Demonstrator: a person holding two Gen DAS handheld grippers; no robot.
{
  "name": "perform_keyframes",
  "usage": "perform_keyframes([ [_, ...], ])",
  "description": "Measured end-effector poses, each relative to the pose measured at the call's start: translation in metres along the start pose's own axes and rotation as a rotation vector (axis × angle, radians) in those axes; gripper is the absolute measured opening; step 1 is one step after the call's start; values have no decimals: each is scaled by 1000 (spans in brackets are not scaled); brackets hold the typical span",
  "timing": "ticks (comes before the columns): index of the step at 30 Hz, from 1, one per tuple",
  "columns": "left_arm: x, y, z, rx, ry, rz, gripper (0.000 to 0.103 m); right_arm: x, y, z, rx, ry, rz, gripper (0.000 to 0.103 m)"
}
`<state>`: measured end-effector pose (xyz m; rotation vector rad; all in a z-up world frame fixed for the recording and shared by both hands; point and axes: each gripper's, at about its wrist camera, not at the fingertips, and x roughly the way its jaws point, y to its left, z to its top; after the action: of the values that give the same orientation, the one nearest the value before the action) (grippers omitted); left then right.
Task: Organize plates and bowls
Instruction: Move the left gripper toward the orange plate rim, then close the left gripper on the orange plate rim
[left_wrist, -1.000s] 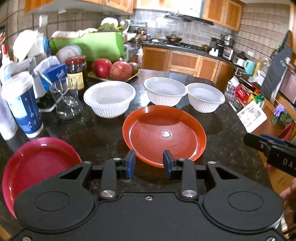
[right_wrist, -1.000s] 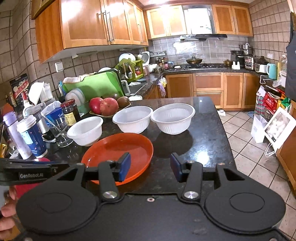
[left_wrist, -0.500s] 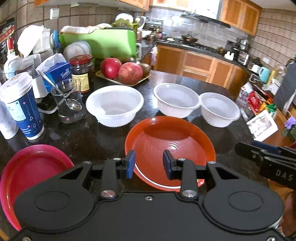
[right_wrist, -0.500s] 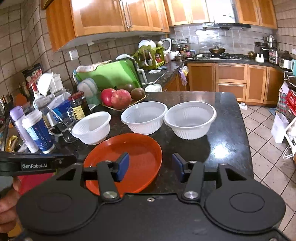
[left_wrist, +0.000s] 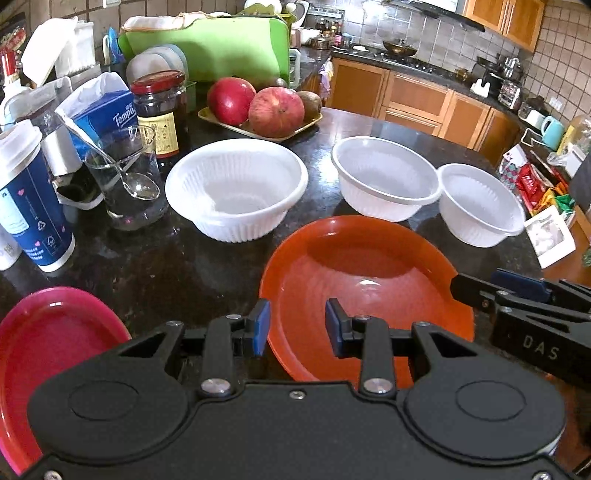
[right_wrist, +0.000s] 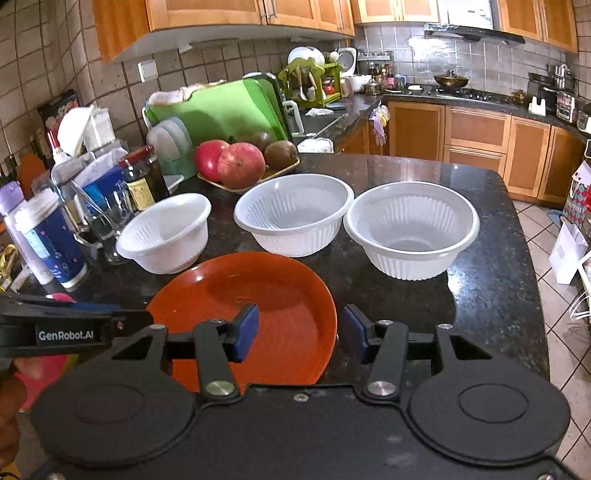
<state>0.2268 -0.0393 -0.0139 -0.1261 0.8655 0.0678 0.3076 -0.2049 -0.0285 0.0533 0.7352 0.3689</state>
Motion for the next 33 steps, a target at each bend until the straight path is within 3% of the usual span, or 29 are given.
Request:
perform_keyframes([
  [7, 21, 3, 5, -9, 46, 9, 43, 28, -5, 4, -6, 52, 1, 52],
  [12, 22, 4, 7, -7, 36, 17, 43, 40, -3, 4, -26, 66, 5, 52],
  [33, 35, 14, 9, -34, 67, 5, 43, 55, -3, -2, -54, 75, 5, 43],
])
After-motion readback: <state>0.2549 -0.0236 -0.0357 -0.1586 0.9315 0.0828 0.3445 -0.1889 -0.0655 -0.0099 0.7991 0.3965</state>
